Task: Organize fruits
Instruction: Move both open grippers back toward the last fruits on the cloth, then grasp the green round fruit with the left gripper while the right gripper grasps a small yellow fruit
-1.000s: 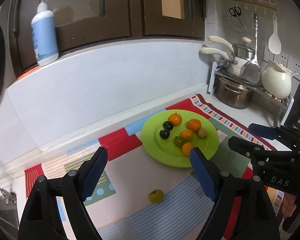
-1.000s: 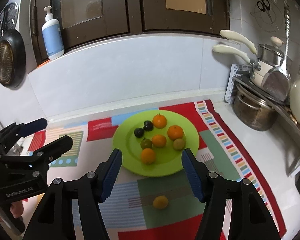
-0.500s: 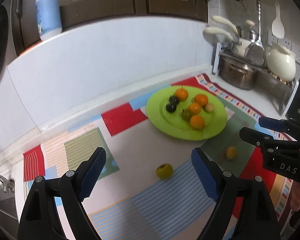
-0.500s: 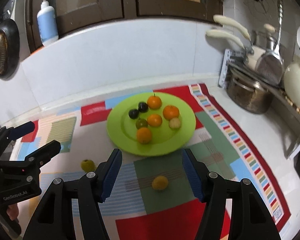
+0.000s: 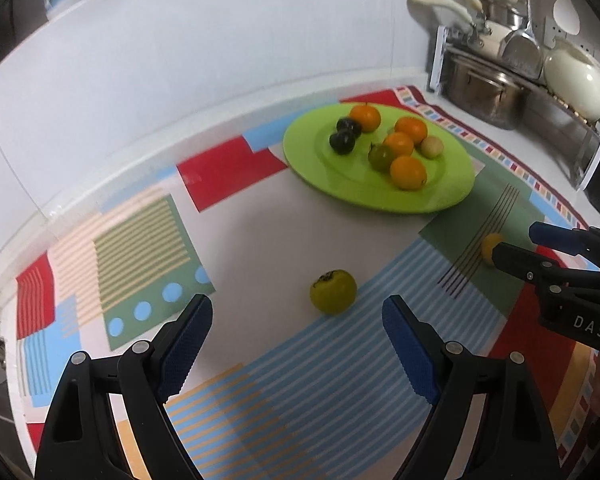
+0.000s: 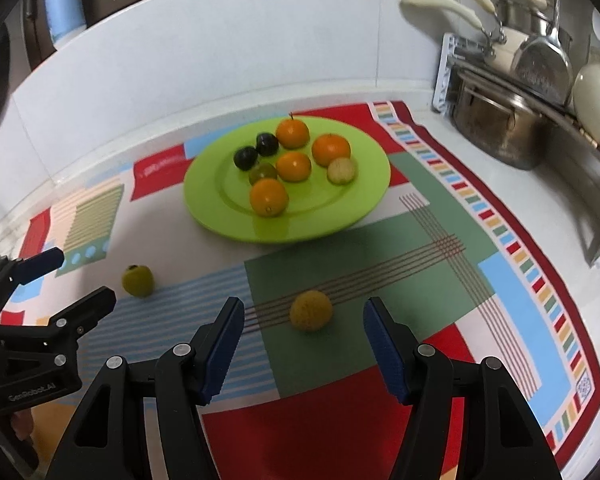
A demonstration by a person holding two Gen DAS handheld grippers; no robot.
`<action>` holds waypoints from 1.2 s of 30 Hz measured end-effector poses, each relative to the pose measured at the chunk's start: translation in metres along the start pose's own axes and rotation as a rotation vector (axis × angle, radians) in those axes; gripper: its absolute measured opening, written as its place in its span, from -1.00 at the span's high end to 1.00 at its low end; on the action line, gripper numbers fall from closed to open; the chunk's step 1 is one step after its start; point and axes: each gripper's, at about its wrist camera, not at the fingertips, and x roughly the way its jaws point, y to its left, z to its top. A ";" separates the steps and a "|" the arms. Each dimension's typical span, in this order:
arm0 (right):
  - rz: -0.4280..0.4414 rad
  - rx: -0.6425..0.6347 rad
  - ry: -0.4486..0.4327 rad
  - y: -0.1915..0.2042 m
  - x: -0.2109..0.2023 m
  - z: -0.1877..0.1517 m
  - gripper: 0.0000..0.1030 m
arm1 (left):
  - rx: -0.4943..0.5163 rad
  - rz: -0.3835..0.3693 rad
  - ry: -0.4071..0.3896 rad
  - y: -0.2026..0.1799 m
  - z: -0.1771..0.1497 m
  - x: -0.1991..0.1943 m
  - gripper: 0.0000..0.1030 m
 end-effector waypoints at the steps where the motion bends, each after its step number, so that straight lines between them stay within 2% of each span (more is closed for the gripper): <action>1: -0.001 0.003 0.007 0.000 0.003 0.000 -0.22 | 0.000 -0.011 0.008 0.000 0.000 0.004 -0.68; 6: -0.003 -0.002 0.024 0.000 0.013 -0.002 -0.20 | -0.003 -0.029 0.036 -0.001 0.001 0.020 -0.44; 9: 0.002 0.004 0.038 -0.001 0.018 -0.001 -0.06 | -0.015 -0.047 0.049 -0.001 0.004 0.027 -0.29; 11: 0.011 0.009 0.047 -0.003 0.022 -0.001 -0.04 | -0.023 -0.063 0.052 -0.002 0.005 0.030 -0.18; 13: 0.018 0.015 0.053 -0.004 0.025 -0.001 0.09 | -0.025 -0.075 0.057 -0.003 0.006 0.032 0.06; 18: 0.030 0.019 0.067 -0.006 0.031 -0.002 0.30 | -0.031 -0.109 0.076 -0.005 0.007 0.037 0.41; 21: 0.031 0.010 0.066 -0.005 0.031 -0.002 0.44 | -0.029 -0.111 0.074 -0.006 0.007 0.037 0.43; 28: 0.053 0.001 0.053 -0.003 0.023 -0.003 0.44 | -0.018 -0.120 0.054 -0.010 0.006 0.025 0.43; 36: 0.092 -0.014 0.008 -0.001 -0.002 -0.001 0.44 | -0.012 -0.135 -0.004 -0.017 0.007 -0.008 0.43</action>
